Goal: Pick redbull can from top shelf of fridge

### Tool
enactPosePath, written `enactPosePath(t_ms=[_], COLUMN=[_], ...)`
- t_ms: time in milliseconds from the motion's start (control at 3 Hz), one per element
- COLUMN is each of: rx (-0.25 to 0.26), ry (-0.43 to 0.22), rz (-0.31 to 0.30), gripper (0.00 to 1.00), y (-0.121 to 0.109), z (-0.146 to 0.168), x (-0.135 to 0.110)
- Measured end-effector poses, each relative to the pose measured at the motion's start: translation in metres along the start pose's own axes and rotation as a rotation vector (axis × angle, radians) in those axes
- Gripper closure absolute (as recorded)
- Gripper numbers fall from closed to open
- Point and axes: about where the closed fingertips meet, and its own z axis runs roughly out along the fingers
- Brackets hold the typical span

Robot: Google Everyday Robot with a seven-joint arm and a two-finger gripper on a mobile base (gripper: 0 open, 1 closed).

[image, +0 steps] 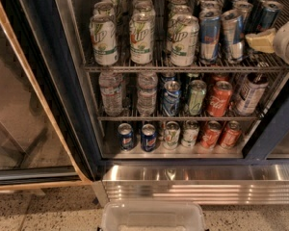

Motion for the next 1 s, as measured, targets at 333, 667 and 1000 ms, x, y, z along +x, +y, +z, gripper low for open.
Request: enactPosePath(t_ms=[333,667,1000], rx=[0.000,0.000,0.000], ry=[0.000,0.000,0.000], rz=[0.000,0.000,0.000], gripper=[0.25,0.26,0.29], y=[0.0000,0.0000,0.0000], z=[0.0000,0.0000,0.0000], x=[-0.0001,-0.0001,-0.0001])
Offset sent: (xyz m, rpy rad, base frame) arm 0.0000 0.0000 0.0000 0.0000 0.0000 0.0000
